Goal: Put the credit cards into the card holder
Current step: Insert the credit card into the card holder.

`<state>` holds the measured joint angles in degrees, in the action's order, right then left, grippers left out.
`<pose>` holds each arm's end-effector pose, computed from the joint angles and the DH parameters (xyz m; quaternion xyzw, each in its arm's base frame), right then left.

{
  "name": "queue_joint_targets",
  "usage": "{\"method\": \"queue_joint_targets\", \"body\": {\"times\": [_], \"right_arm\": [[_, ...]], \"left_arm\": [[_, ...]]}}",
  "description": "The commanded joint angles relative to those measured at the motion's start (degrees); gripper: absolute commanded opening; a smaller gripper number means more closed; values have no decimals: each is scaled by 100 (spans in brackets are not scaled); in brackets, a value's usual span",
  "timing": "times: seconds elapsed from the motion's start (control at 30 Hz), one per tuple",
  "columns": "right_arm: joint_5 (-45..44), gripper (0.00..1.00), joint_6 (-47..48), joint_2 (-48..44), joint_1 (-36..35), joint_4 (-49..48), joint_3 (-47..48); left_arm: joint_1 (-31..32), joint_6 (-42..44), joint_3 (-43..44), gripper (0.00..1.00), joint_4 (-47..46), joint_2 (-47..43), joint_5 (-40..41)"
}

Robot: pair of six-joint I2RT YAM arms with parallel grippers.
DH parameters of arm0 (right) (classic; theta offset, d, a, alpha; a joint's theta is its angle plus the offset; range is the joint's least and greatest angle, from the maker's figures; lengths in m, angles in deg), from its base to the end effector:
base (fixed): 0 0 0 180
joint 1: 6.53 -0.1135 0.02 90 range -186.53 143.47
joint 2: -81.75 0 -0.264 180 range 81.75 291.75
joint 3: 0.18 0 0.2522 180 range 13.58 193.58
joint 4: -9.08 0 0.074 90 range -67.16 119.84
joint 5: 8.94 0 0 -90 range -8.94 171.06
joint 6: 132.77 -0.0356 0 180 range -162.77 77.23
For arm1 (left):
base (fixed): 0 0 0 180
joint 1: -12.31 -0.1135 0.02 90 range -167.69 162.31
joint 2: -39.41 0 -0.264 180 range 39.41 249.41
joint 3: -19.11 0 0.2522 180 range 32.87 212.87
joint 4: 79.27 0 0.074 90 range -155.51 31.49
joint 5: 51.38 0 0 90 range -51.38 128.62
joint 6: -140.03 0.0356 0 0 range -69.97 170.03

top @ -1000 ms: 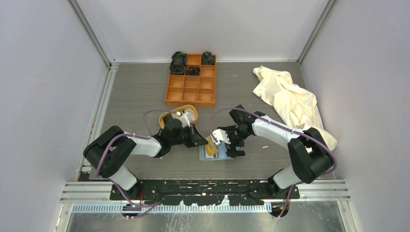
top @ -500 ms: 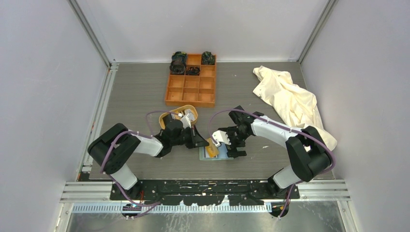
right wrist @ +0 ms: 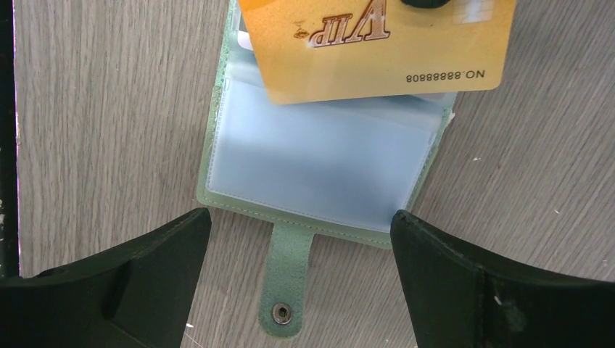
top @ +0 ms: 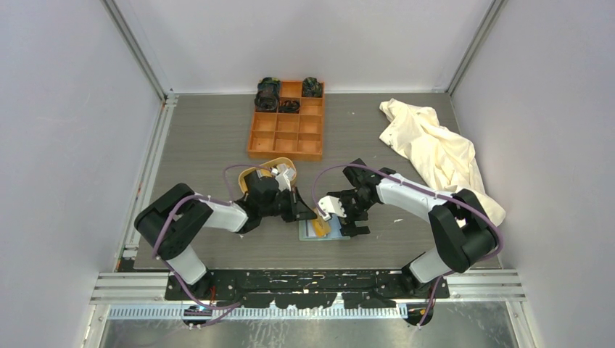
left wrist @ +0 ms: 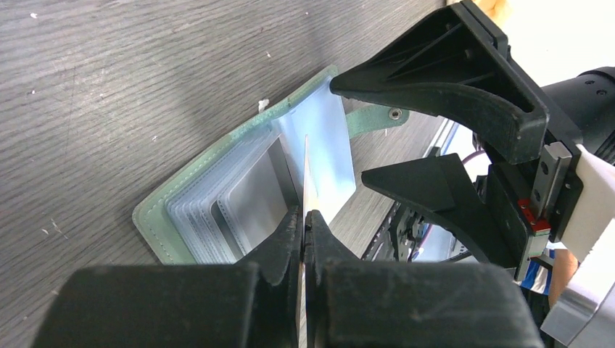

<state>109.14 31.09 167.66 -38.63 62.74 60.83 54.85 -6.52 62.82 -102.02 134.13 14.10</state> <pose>0.2036 0.1475 0.1673 -0.7853 0.5619 0.1911 0.1764 0.2067 -0.2097 0.1302 0.0058 0.8458 -0.4998 0.1866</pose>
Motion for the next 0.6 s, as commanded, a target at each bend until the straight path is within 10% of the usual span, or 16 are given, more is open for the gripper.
{"method": "queue_joint_targets", "body": {"times": [0.0, 0.57], "right_arm": [[83, 99, 80, -43, -25, 28, 63], [128, 99, 75, -95, -27, 29, 60]], "left_arm": [[75, 57, 192, 0, 112, 44, -100], [202, 405, 951, 0, 2171, 77, -29]]}}
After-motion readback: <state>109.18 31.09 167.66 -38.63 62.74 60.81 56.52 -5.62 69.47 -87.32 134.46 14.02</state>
